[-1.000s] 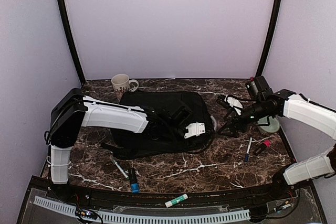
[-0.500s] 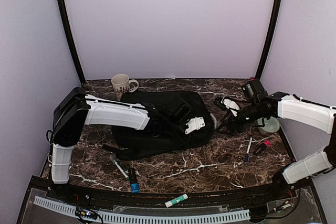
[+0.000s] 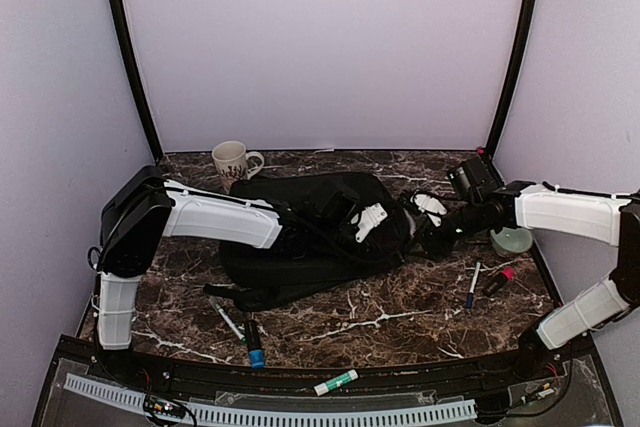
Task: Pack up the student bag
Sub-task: Zip the student bag at the center of the board.
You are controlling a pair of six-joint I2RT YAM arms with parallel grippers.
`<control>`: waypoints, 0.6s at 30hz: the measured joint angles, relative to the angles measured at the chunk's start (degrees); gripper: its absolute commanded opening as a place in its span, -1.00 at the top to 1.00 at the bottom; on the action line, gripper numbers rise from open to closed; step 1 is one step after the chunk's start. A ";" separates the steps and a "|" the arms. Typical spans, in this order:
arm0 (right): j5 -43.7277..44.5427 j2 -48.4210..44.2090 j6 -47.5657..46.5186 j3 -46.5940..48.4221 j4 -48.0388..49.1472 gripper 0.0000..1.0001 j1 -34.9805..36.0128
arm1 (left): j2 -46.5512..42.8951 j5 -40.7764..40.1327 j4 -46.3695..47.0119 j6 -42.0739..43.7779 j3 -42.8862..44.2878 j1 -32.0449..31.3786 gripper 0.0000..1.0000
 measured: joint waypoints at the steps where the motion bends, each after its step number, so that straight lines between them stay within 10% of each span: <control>1: 0.26 0.22 0.04 0.00 0.33 0.01 0.04 | 0.00 0.33 0.52 -0.94 -0.09 0.02 1.00; 14: 4.55 5.27 0.09 0.00 2.60 0.31 4.39 | -0.02 3.48 5.44 -7.52 -1.81 0.26 1.00; 18: 6.19 6.38 0.11 0.00 3.32 0.74 4.57 | -0.02 3.61 6.32 -7.76 -2.43 0.26 1.00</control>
